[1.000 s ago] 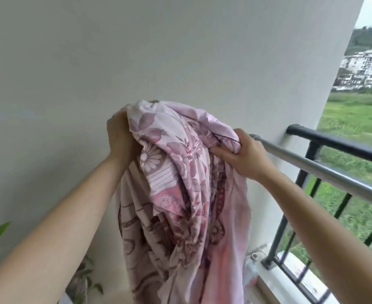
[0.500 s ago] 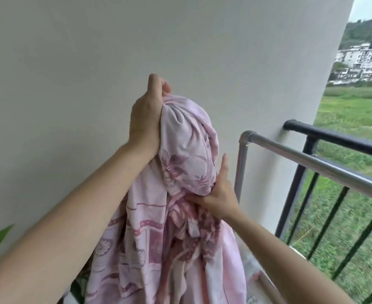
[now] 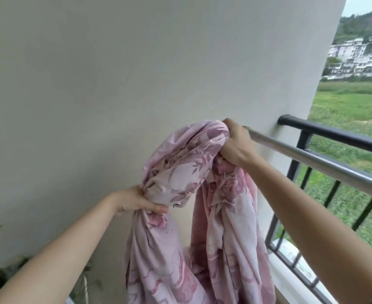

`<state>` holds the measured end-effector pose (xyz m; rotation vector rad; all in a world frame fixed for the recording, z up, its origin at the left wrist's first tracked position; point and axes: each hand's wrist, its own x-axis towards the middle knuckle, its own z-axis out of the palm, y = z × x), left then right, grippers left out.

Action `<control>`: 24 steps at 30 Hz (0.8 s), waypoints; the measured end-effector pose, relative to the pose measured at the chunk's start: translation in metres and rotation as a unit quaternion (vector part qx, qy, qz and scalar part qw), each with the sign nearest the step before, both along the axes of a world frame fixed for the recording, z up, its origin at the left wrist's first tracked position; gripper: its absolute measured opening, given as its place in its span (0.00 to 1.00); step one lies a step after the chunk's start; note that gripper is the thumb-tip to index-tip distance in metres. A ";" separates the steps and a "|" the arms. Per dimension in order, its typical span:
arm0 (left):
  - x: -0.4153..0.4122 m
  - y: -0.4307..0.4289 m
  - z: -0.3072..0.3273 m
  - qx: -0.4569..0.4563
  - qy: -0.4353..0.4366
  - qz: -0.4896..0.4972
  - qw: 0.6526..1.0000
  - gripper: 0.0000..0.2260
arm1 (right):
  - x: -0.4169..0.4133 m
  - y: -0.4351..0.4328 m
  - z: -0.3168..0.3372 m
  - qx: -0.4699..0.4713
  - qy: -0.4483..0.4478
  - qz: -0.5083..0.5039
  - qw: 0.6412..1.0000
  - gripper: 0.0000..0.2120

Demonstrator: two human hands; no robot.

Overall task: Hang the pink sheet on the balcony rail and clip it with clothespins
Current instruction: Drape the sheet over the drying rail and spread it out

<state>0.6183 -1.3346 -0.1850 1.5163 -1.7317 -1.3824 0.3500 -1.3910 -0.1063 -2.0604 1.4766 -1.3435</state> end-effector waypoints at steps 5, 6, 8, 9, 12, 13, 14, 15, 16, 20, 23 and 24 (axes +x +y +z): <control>-0.030 -0.001 -0.022 0.018 -0.053 -0.058 0.997 0.18 | -0.003 -0.003 0.000 0.136 0.003 0.121 0.983 0.21; -0.028 -0.007 -0.017 -0.024 -0.066 -0.029 0.997 0.18 | -0.009 -0.004 0.000 0.159 0.019 0.149 0.976 0.23; -0.015 -0.020 0.002 -0.127 -0.081 0.076 0.986 0.17 | -0.024 -0.006 -0.001 0.197 0.068 0.195 0.959 0.22; -0.006 -0.029 0.014 -0.185 -0.069 0.127 0.972 0.14 | -0.032 -0.008 -0.002 0.233 0.091 0.220 0.943 0.23; 0.021 -0.054 0.058 -0.341 -0.004 0.184 0.922 0.14 | -0.032 -0.012 -0.012 0.408 0.139 0.322 0.843 0.25; 0.024 -0.059 0.072 -0.381 0.012 0.172 0.908 0.14 | -0.026 -0.013 -0.020 0.456 0.157 0.354 0.801 0.24; 0.023 -0.061 0.086 -0.419 0.016 0.153 0.895 0.16 | -0.018 -0.013 -0.028 0.494 0.173 0.379 0.763 0.24; 0.020 -0.063 0.098 -0.452 0.020 0.137 0.881 0.17 | -0.007 -0.016 -0.037 0.527 0.183 0.394 0.730 0.24; 0.019 -0.066 0.109 -0.468 0.031 0.123 0.875 0.18 | 0.005 -0.019 -0.045 0.559 0.186 0.398 0.703 0.25; 0.020 -0.075 0.130 -0.489 0.018 0.111 0.865 0.19 | 0.041 -0.029 -0.047 0.529 0.227 0.407 0.709 0.22; 0.046 -0.081 0.123 -0.465 -0.086 0.168 0.865 0.16 | 0.051 -0.055 -0.039 0.445 0.249 0.316 0.800 0.20; 0.060 -0.084 0.115 -0.432 -0.149 0.187 0.870 0.16 | 0.050 -0.070 -0.036 0.417 0.265 0.265 0.828 0.20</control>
